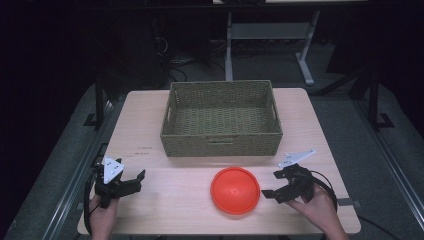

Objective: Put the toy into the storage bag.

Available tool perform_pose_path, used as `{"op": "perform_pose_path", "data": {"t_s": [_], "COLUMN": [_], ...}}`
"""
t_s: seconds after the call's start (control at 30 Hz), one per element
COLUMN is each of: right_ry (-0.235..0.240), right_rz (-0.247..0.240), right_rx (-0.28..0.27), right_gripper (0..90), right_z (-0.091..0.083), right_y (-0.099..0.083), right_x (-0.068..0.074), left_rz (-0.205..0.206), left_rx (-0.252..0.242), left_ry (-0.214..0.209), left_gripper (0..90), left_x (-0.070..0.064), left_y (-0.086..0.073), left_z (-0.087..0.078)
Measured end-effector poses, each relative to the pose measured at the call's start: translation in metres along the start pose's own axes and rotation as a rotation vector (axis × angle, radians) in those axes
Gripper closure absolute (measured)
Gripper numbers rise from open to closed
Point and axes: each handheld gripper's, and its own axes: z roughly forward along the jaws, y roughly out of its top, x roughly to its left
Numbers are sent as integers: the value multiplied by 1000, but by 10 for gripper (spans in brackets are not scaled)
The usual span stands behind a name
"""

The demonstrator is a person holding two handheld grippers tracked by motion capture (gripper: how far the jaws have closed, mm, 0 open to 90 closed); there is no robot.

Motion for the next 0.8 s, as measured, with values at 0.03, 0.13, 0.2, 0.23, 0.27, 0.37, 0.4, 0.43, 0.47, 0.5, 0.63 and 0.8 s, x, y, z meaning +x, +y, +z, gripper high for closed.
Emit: {"op": "perform_pose_path", "data": {"t_s": [0.03,0.13,0.2,0.23,0.27,0.37,0.4,0.43,0.47,0.5,0.63,0.8], "right_ry": [1,17,19,16,15,9,12,10,9,12,11,13], "right_rz": [0,-2,0,2,-1,-18,-17,-19,-13,-11,-12,-5], "right_rx": [10,21,27,33,39,52,55,51,52,54,91,109], "right_gripper": [159,182,185,191,196,208,213,217,220,229,245,260], "right_z": [2,8,10,16,17,25,26,29,30,32,42,50], "right_y": [2,8,10,14,16,22,23,24,25,25,26,27], "right_x": [0,-1,-1,-2,-2,-2,-2,-2,-2,-3,-4,-7], "left_rz": [3,6,6,6,6,7,10,11,11,14,14,19], "left_rx": [2,4,4,4,4,5,2,2,2,7,6,2], "left_ry": [0,0,1,1,0,1,1,0,0,1,4,1], "left_gripper": [128,129,129,129,128,129,129,129,129,129,128,129], "left_x": [0,-1,-1,0,0,-1,-1,-1,-1,-1,-1,-2], "left_y": [0,0,0,0,0,0,0,0,0,0,1,1], "left_z": [0,1,1,1,1,0,0,1,1,1,0,0]}}
